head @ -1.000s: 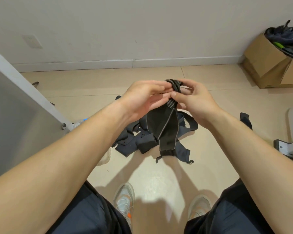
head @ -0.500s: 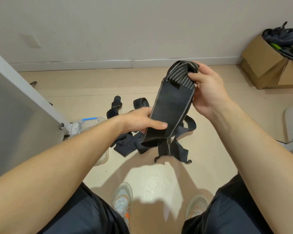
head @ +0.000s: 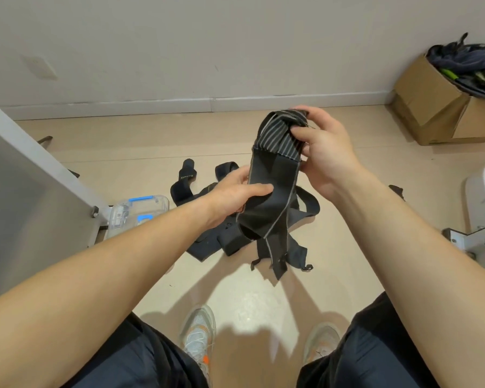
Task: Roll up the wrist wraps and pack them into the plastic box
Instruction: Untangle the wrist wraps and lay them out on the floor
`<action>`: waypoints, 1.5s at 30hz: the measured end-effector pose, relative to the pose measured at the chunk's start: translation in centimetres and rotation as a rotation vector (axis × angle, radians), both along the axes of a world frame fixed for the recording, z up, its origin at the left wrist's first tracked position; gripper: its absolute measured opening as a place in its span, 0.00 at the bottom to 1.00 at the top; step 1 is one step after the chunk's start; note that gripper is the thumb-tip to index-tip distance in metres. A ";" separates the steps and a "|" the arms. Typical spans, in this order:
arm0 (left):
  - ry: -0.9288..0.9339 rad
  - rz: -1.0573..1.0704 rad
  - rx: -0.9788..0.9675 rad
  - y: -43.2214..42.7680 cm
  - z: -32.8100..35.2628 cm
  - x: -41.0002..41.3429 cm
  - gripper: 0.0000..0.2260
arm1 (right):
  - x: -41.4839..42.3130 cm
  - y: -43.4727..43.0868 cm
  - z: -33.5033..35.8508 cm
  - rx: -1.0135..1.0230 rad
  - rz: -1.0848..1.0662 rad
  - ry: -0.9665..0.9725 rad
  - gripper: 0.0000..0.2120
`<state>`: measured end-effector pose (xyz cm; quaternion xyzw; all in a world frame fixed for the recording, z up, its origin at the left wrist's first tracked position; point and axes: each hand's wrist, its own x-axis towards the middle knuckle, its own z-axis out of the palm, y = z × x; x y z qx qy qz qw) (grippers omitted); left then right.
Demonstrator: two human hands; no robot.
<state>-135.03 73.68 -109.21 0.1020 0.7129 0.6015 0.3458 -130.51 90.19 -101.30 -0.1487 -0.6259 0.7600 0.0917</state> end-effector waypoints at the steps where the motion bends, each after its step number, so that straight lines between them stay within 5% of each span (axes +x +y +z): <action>1: 0.004 -0.011 -0.025 -0.1 -0.2 -0.1 0.16 | 0.0 -0.1 0.0 -0.029 -0.003 0.003 0.17; 7: -0.051 -0.260 -0.240 -0.7 -1.3 1.2 0.16 | -0.1 -0.3 0.5 -0.452 0.013 0.060 0.16; 11: -0.011 -0.187 -0.206 -0.3 -2.1 1.8 0.22 | 0.1 0.1 0.9 -0.639 0.053 0.086 0.13; 13: 0.024 -0.091 -0.139 -0.2 -1.7 1.5 0.26 | 0.3 0.3 0.7 -0.666 0.052 0.041 0.13; 16: 0.085 -0.009 -0.094 -0.3 -0.2 0.5 0.12 | 0.6 0.1 0.3 -0.645 0.077 -0.038 0.11; 19: 0.085 -0.048 -0.025 -0.9 0.7 -0.4 0.10 | 0.4 -0.2 0.1 -0.555 0.047 -0.069 0.10; 24: 0.104 -0.325 -0.255 -2.0 -1.8 0.2 0.20 | -0.4 0.9 -0.3 -0.594 -0.125 -0.020 0.13; 27: 0.115 -0.393 -0.337 -2.1 -3.3 0.9 0.14 | -0.8 1.7 -0.4 -0.587 -0.239 0.005 0.15; 30: 0.137 -0.267 -0.271 -2.4 -2.8 0.5 0.09 | -0.8 2.4 -0.9 -0.394 -0.363 -0.052 0.14; 35: 0.092 -0.151 -0.134 -4.0 1.2 -1.4 0.05 | -0.3 4.0 -3.4 0.641 -0.378 -0.608 0.25; 37: 0.065 -0.181 -0.095 -3.8 2.3 -1.4 0.06 | -0.1 3.0 -3.7 0.896 -0.161 -0.577 0.33; 39: 0.032 -0.138 -0.048 -3.1 2.5 -1.2 0.04 | -0.2 0.9 -3.6 0.885 0.079 -0.403 0.31; 42: -0.076 0.065 0.073 -2.6 2.5 -1.4 0.07 | 0.0 -1.8 -4.8 0.760 0.142 -0.405 0.22; 45: -0.185 0.243 0.143 -3.0 3.0 -2.0 0.10 | 0.1 -2.4 -6.0 0.417 0.200 -0.482 0.34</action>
